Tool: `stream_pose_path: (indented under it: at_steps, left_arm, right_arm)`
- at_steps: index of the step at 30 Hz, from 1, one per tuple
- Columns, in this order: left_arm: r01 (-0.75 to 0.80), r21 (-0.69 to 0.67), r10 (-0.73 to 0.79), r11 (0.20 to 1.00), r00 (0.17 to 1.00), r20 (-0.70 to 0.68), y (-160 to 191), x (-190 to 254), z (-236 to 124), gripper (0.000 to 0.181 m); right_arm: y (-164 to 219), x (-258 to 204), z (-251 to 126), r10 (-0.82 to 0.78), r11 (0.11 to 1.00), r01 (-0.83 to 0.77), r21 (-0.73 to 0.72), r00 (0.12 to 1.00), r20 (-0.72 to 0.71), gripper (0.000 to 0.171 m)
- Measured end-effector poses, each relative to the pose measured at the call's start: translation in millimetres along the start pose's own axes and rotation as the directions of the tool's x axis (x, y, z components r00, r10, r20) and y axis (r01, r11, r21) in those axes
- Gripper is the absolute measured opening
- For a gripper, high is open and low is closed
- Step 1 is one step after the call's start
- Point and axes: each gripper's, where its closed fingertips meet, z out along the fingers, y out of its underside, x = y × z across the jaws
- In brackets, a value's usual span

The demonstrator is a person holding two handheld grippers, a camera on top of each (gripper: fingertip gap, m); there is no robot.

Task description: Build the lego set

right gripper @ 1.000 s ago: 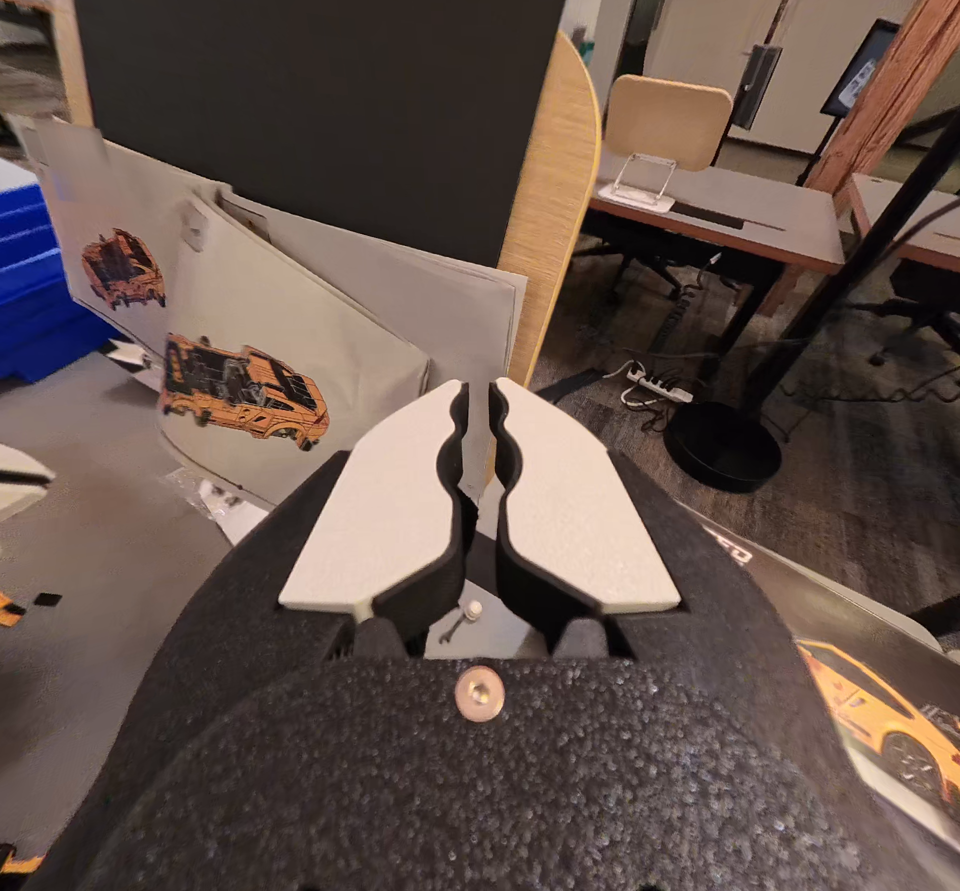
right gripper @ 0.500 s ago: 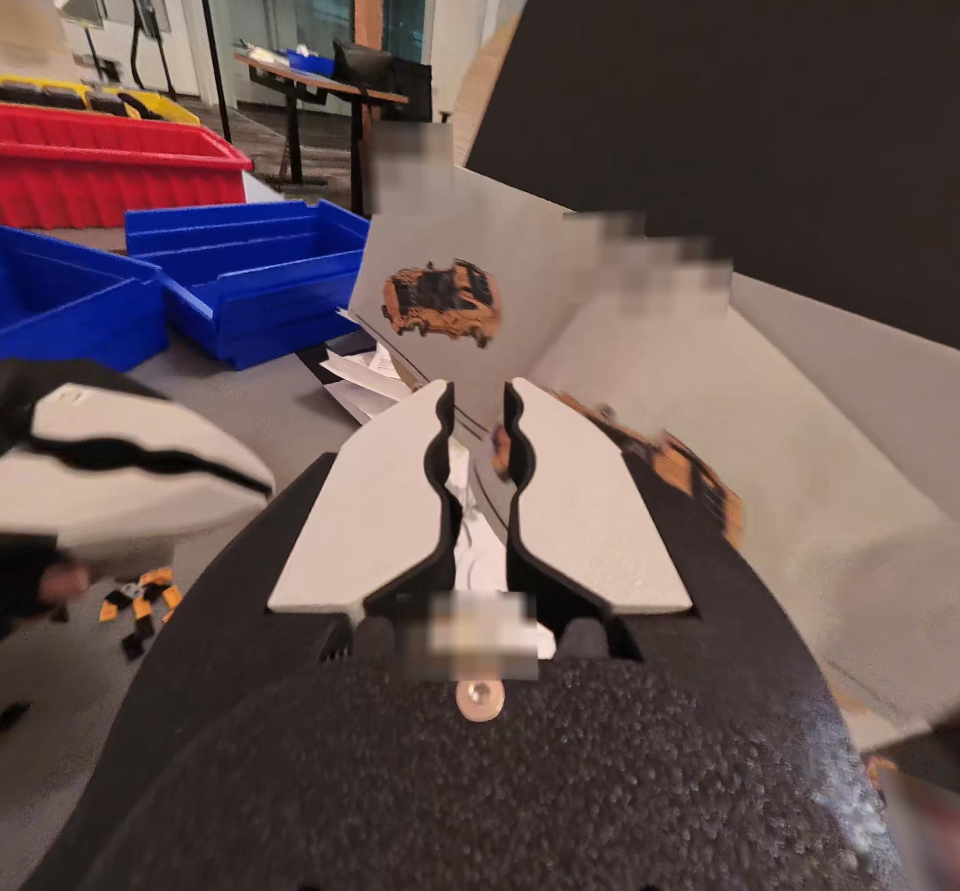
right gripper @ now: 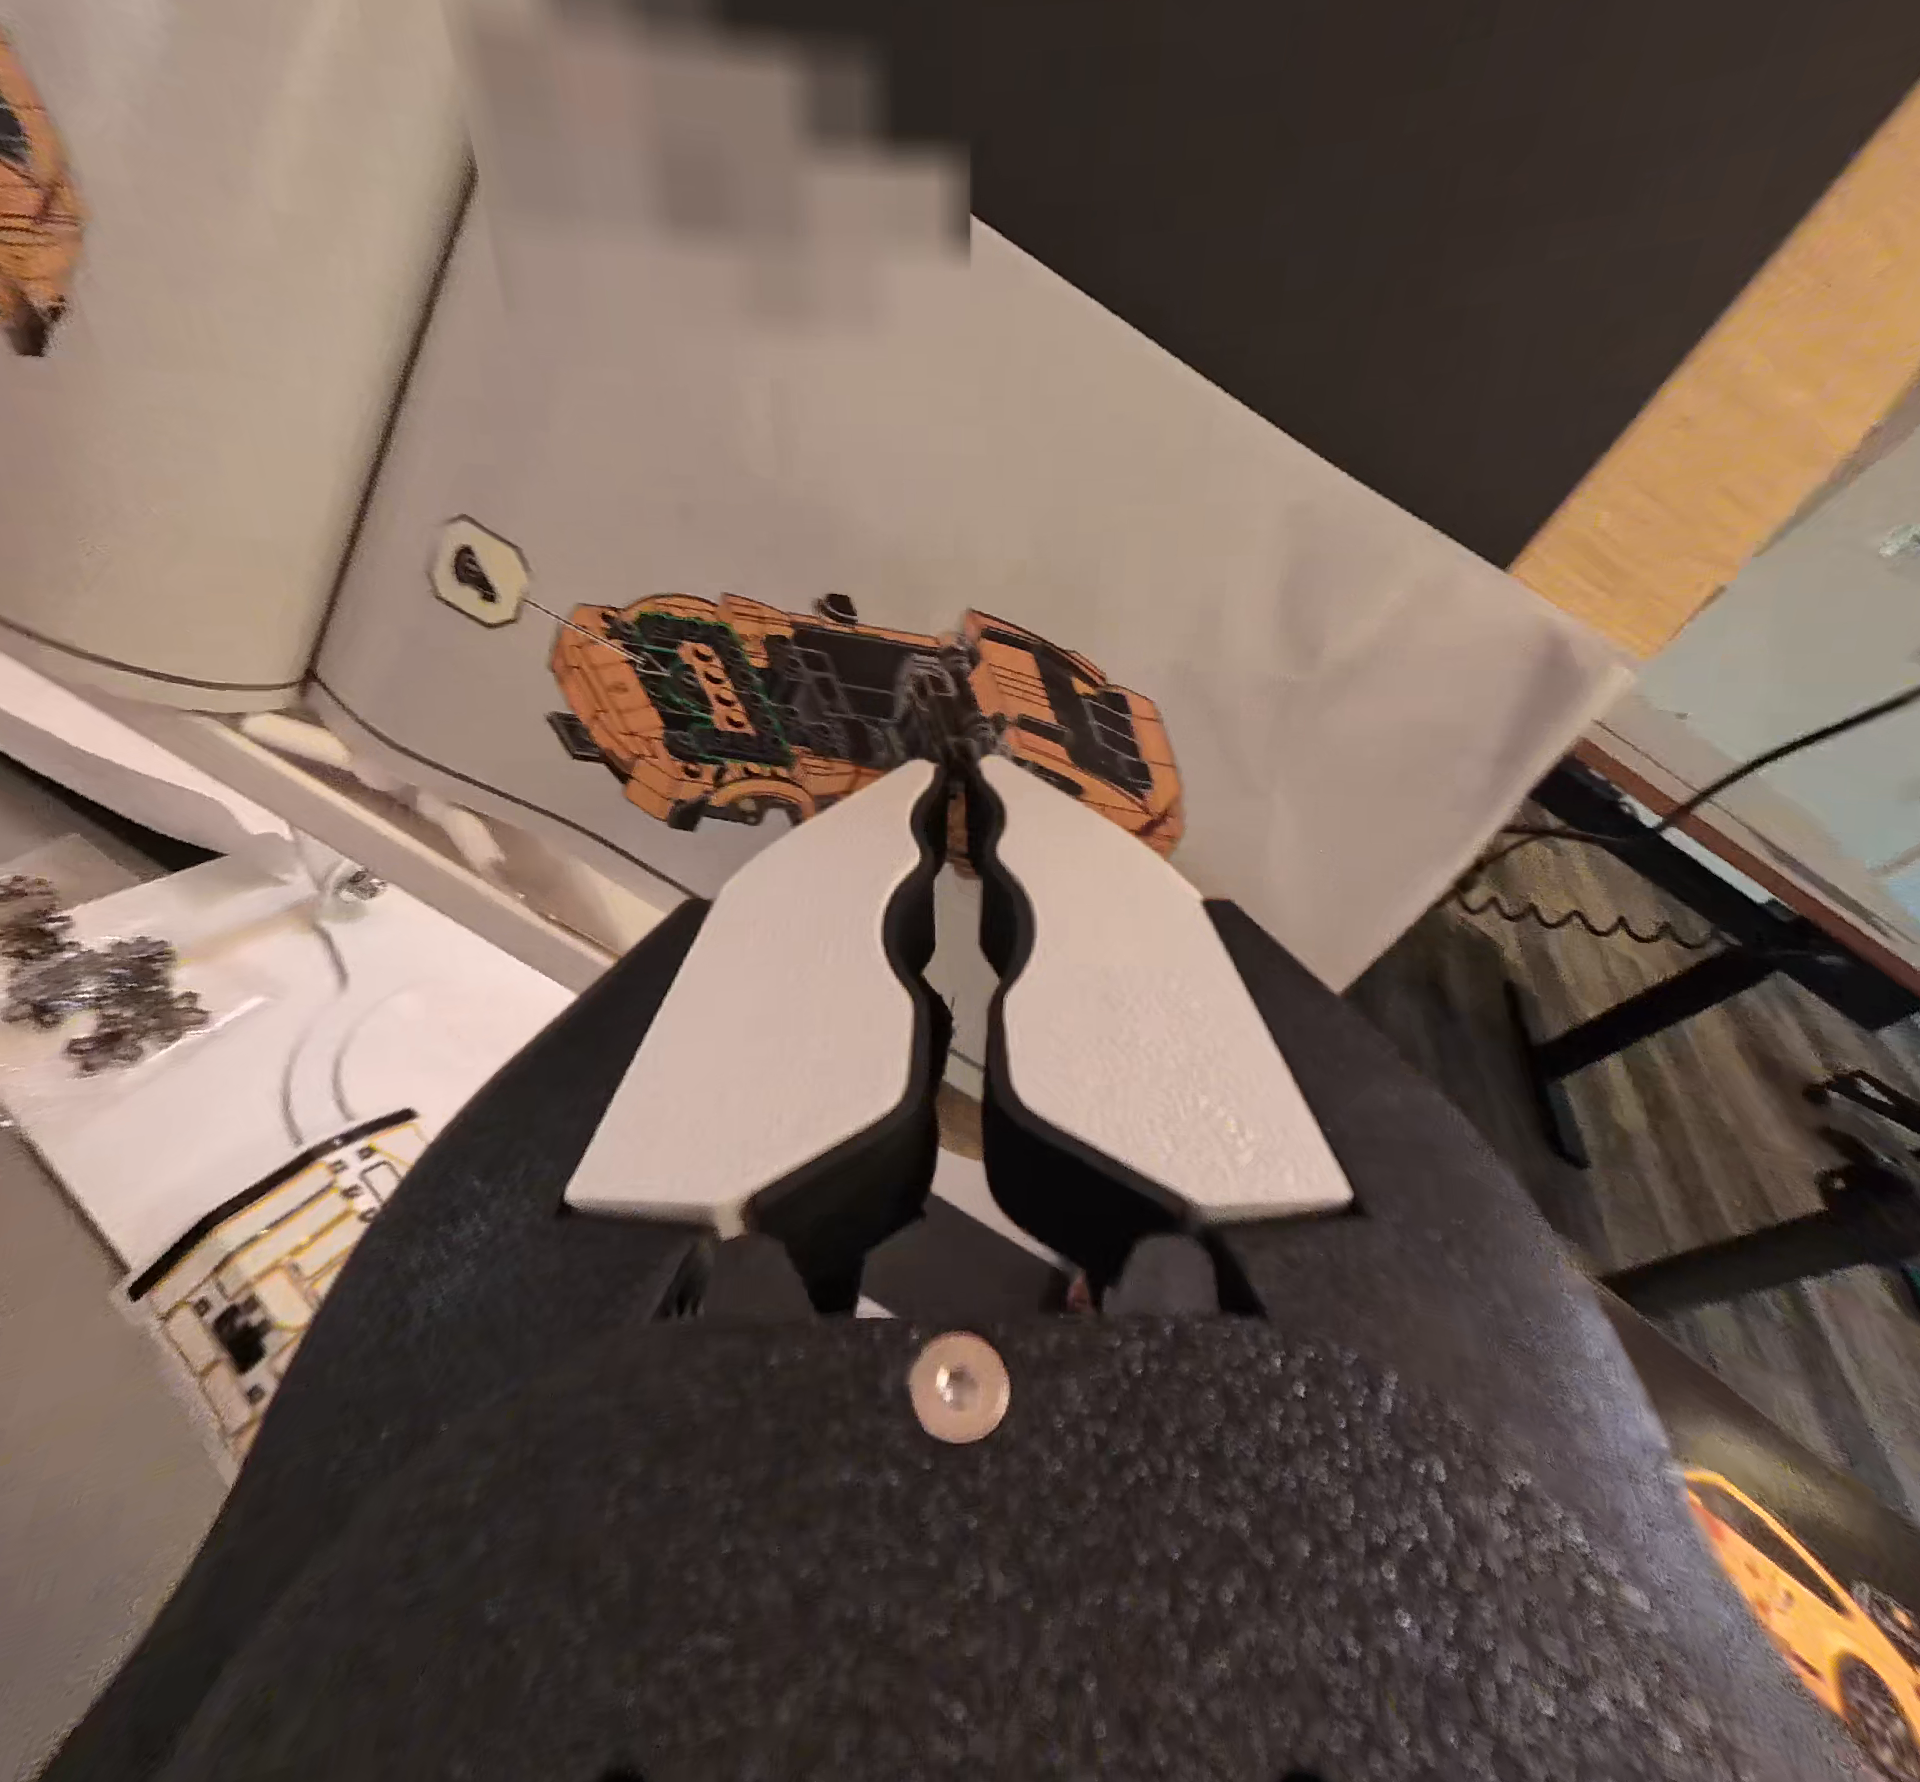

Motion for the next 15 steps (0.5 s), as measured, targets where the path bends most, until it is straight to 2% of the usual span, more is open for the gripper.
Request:
stream_pose_path:
  at_steps: [6, 10, 15]
  left_arm:
    - [-0.014, -0.024, 0.014, 1.000, 1.000, 0.009, 8, 2, 2, 0.002]
    - [-0.026, -0.031, 0.026, 0.999, 1.000, 0.013, 9, 3, 2, 0.002]
    - [-0.029, -0.036, 0.030, 0.999, 0.999, 0.019, 7, -3, 9, 0.003]
  right_arm:
    - [13, 12, -5, 0.050, 0.999, -0.050, -0.003, 0.998, -0.029, 0.005]
    - [14, 11, -12, 0.102, 0.995, -0.103, -0.006, 0.995, -0.010, 0.014]
    - [-19, -12, -28, 0.121, 0.987, -0.126, 0.095, 0.991, 0.052, 0.012]
